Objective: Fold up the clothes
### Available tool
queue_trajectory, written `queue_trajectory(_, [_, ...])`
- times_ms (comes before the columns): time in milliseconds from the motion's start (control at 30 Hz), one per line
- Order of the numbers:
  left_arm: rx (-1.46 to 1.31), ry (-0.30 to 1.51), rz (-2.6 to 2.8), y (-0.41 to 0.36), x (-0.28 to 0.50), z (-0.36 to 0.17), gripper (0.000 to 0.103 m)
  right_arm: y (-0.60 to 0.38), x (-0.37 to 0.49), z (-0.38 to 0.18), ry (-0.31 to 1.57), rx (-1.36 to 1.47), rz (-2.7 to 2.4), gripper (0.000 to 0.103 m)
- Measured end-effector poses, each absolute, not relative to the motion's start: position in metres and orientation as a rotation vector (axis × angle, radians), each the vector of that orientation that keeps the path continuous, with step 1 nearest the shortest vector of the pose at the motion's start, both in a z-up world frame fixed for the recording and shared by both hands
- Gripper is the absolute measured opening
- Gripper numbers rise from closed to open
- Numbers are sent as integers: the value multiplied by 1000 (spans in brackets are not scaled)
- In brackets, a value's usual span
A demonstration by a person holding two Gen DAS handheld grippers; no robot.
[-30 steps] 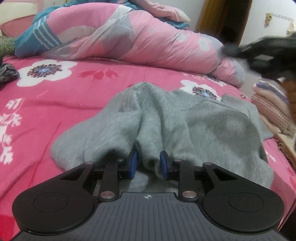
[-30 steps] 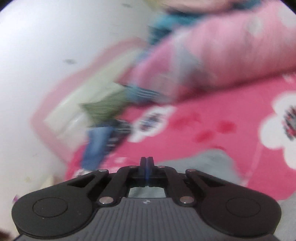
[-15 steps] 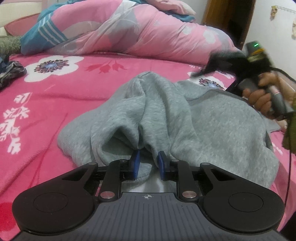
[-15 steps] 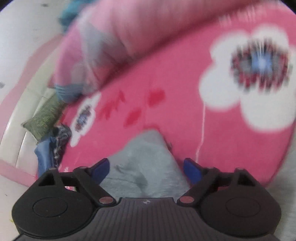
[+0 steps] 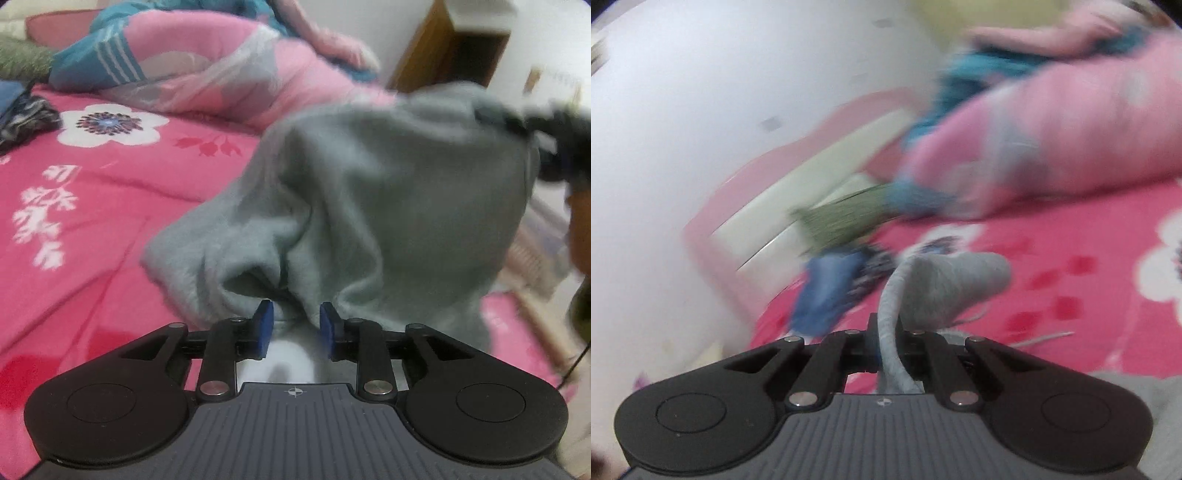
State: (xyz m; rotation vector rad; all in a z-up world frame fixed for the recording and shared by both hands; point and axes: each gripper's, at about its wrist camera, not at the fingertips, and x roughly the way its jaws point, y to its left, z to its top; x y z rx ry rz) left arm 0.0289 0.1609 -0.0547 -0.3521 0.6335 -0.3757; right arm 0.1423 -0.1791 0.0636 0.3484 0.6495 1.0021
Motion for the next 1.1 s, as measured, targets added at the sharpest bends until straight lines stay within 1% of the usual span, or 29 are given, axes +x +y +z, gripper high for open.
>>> queue_trajectory(33, [-381, 619, -385, 168, 19, -50, 30, -167, 124, 69, 643, 302, 1044, 3])
queue_trajectory(100, [-439, 590, -403, 184, 0, -40, 41, -137, 83, 72, 631, 181, 1113, 3])
queue_trajectory(133, [-468, 575, -411, 191, -10, -35, 42, -121, 60, 71, 625, 112, 1145, 3])
queue_trajectory(167, [-496, 558, -416, 199, -20, -31, 45, -107, 39, 66, 619, 40, 1171, 3])
queue_trajectory(233, [-548, 550, -441, 211, -36, -28, 53, -85, 1, 53, 611, -80, 1209, 3])
queue_trajectory(267, [-567, 552, -454, 214, -42, -28, 58, -76, -16, 44, 618, -119, 1216, 3])
queue_trajectory(300, [-585, 554, -467, 218, -47, -28, 58, -70, -30, 33, 628, -142, 1216, 3])
queue_trajectory(333, [-604, 556, -479, 221, -53, -28, 62, -63, -43, 22, 639, -164, 1216, 3])
queue_trajectory(400, [-608, 588, -485, 220, -57, -37, 72, -54, -60, 1, 655, -205, 1193, 3])
queue_trajectory(500, [-645, 634, -483, 220, -64, -53, 72, -50, -72, -26, 666, -226, 1123, 3])
queue_trajectory(633, [-743, 586, -511, 227, -78, -62, 74, -67, -78, -24, 634, -69, 1033, 3])
queue_trajectory(733, [-774, 550, -532, 228, -86, -65, 82, -76, -82, -22, 592, 36, 983, 3])
queue_trajectory(800, [-743, 525, -546, 222, -90, -63, 93, -72, -86, -25, 567, 28, 967, 3])
queue_trajectory(833, [-725, 526, -533, 217, -87, -63, 95, -68, -91, -27, 554, 5, 970, 3])
queue_trajectory(933, [-717, 546, -491, 208, -77, -70, 96, -52, -97, -36, 527, -61, 978, 3])
queue_trajectory(1033, [-779, 569, -463, 206, -64, -84, 95, -49, -102, -42, 513, -97, 969, 3])
queue_trajectory(1067, [-801, 577, -455, 206, -62, -88, 91, -46, -101, -43, 503, -107, 970, 3])
queue_trajectory(1100, [-822, 584, -444, 207, -59, -93, 79, -48, -106, -44, 493, -122, 974, 3])
